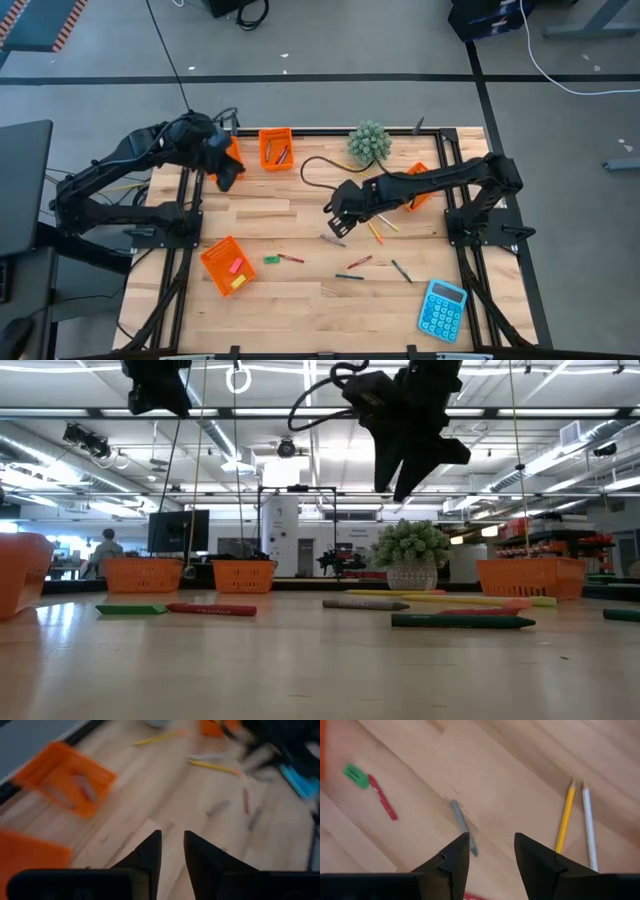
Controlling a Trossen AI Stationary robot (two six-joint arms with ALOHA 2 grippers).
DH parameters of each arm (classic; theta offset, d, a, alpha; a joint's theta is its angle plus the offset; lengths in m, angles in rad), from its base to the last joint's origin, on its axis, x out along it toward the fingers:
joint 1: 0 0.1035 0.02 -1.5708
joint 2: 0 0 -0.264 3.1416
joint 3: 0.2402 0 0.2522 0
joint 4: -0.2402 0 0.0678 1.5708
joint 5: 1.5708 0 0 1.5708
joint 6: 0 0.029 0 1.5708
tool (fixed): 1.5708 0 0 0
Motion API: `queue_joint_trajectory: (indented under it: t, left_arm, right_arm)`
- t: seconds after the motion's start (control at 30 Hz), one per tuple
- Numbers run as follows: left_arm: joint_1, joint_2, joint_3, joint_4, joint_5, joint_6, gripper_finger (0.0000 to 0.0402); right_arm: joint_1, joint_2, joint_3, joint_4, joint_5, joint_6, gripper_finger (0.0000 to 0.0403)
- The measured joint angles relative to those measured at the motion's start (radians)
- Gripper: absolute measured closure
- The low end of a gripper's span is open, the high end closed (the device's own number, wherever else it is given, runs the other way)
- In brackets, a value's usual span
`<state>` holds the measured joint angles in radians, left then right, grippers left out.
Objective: Sort crayons/erasers/pens/pencils in bins
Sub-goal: Put the left red crayon into the middle orange bin
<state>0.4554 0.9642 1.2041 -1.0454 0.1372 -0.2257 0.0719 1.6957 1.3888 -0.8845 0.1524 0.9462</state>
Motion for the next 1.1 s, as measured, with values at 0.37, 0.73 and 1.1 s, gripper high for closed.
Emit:
queue_joint_trajectory:
  t: [0.37,0.73,1.1]
  left_arm:
    - [-0.313,0.091,0.000,0.116,-0.014,0.243,0.0331]
    - [-0.588,0.345,0.000,0.284,-0.057,0.147,0.0344]
    - [-0.758,0.484,0.000,0.497,-0.187,0.113,0.0328]
  right_arm:
    - [-0.035,-0.187,0.000,-0.008,0.087,-0.069,0.0242]
    - [0.017,-0.319,0.000,-0.178,0.099,-0.111,0.0242]
    - [0.189,-0.365,0.000,-0.458,0.399,0.045,0.0242]
